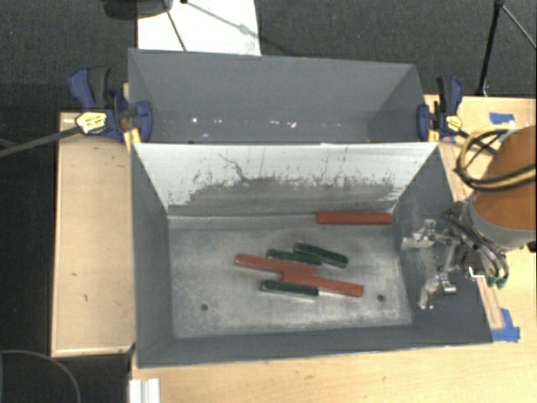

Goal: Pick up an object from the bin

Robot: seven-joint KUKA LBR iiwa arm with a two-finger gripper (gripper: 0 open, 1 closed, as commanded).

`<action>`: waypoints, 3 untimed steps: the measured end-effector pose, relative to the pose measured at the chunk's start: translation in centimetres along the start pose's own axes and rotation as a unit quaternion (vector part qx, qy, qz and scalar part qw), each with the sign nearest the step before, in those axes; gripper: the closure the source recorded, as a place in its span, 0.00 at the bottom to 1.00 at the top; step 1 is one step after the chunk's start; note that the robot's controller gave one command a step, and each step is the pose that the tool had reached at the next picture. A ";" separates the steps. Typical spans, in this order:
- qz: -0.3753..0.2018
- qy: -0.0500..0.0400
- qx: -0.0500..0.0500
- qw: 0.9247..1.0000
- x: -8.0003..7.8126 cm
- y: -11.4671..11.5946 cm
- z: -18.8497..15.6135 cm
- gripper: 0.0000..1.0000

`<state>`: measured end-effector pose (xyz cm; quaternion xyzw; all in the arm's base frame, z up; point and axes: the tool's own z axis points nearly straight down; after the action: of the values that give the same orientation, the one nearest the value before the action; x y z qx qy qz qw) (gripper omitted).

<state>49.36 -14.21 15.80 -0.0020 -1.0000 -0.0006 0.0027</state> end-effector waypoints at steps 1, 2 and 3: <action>-0.002 -0.004 0.001 1.000 -0.2 0.0 -0.4 0.00; 0.061 -0.005 0.001 0.998 -1.6 2.0 4.1 0.00; -0.005 -0.002 0.000 1.000 -3.1 6.6 7.0 1.00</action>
Offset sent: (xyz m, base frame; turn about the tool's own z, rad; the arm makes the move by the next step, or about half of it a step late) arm 0.0269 0.0389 -0.0867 0.2336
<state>52.46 -7.58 8.77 0.0032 -1.0000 -0.0003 0.0008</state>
